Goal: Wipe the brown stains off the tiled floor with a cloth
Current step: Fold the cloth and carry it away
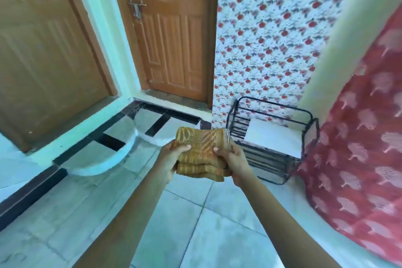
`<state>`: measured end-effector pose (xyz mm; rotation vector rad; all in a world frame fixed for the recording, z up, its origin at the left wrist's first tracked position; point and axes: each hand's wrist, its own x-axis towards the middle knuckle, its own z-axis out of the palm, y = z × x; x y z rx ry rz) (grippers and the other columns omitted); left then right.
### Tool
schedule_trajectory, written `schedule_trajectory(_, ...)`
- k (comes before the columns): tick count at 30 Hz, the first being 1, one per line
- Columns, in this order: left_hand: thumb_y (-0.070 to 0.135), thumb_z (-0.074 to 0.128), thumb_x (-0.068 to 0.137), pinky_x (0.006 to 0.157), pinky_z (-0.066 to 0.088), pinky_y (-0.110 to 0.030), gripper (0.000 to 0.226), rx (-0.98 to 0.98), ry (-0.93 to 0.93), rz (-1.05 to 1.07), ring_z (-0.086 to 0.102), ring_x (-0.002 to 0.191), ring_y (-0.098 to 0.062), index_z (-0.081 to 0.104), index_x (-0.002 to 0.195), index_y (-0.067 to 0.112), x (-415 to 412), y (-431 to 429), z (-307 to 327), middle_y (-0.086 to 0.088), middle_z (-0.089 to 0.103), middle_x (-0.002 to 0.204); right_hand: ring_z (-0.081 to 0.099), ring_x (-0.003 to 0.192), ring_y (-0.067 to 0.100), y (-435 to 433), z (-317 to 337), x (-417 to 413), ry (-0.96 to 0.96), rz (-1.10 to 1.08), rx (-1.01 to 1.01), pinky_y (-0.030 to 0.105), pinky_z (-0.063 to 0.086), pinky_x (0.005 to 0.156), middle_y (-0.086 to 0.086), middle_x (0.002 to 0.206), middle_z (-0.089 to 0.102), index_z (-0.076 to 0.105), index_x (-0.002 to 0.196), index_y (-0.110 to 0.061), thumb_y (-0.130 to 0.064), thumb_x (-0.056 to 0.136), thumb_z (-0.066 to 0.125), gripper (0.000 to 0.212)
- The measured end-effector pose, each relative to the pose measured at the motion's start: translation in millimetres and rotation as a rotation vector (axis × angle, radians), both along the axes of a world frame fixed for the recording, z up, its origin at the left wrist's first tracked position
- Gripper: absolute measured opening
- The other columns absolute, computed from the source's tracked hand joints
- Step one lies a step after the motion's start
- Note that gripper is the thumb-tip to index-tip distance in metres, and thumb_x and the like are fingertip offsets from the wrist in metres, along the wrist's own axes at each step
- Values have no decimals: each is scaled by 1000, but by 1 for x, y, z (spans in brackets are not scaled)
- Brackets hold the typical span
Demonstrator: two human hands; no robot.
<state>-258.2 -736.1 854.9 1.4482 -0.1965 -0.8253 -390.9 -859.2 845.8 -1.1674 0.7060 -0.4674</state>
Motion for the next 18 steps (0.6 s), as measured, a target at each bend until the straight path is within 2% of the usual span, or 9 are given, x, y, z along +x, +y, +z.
schedule_trajectory(4, 9, 63, 84, 87, 52, -45, 15, 12, 22, -127, 66, 87, -28, 67, 97, 14, 3, -92, -13, -12, 70, 96, 68, 79, 21, -77, -16, -11, -9, -119, 36, 30, 56, 58, 6, 93, 70, 60, 107, -14, -8, 86, 65, 23)
schedule_trajectory(7, 9, 61, 85, 86, 51, -46, 13, 20, 38, -193, 66, 84, -27, 66, 96, 14, 11, -163, -25, -11, 70, 90, 68, 82, 23, -135, -28, -10, 17, -195, 52, 33, 57, 60, 7, 97, 70, 60, 112, -12, -10, 85, 66, 28)
schedule_trajectory(10, 17, 66, 80, 90, 51, -51, 13, 76, 48, -250, 65, 94, -32, 69, 93, 17, 20, -234, -32, -15, 70, 100, 67, 81, 23, -194, -37, -7, 63, -276, 81, 32, 57, 57, 5, 93, 69, 60, 111, -14, -12, 86, 66, 26)
schedule_trajectory(12, 26, 71, 67, 96, 45, -56, 16, 115, 58, -309, 61, 105, -34, 72, 83, 23, 31, -285, -39, -15, 68, 109, 65, 73, 19, -237, -37, -4, 101, -314, 97, 29, 55, 51, 3, 87, 67, 60, 108, -16, -14, 87, 66, 22)
schedule_trajectory(13, 29, 72, 61, 98, 43, -56, 22, 129, 62, -330, 59, 109, -33, 72, 83, 25, 36, -306, -45, -14, 66, 114, 64, 66, 15, -253, -36, -3, 121, -329, 101, 26, 51, 46, 1, 82, 65, 60, 105, -17, -14, 87, 65, 19)
schedule_trajectory(15, 29, 73, 64, 99, 43, -55, 42, 158, 96, -381, 57, 114, -32, 68, 104, 24, 41, -353, -48, -12, 62, 122, 62, 62, 13, -292, -40, -1, 139, -375, 100, 23, 48, 42, 0, 79, 63, 59, 103, -17, -13, 88, 64, 16)
schedule_trajectory(16, 27, 73, 69, 97, 46, -52, 45, 166, 118, -408, 57, 112, -30, 63, 113, 22, 41, -375, -47, -10, 62, 121, 64, 69, 16, -312, -43, -2, 144, -399, 99, 25, 52, 45, 1, 83, 65, 59, 103, -18, -13, 88, 64, 17)
schedule_trajectory(18, 17, 67, 82, 83, 53, -40, 28, 177, 121, -443, 62, 98, -25, 63, 109, 18, 39, -411, -51, -7, 67, 106, 66, 84, 24, -342, -50, -4, 156, -440, 112, 35, 58, 61, 7, 96, 68, 60, 102, -19, -13, 86, 65, 18)
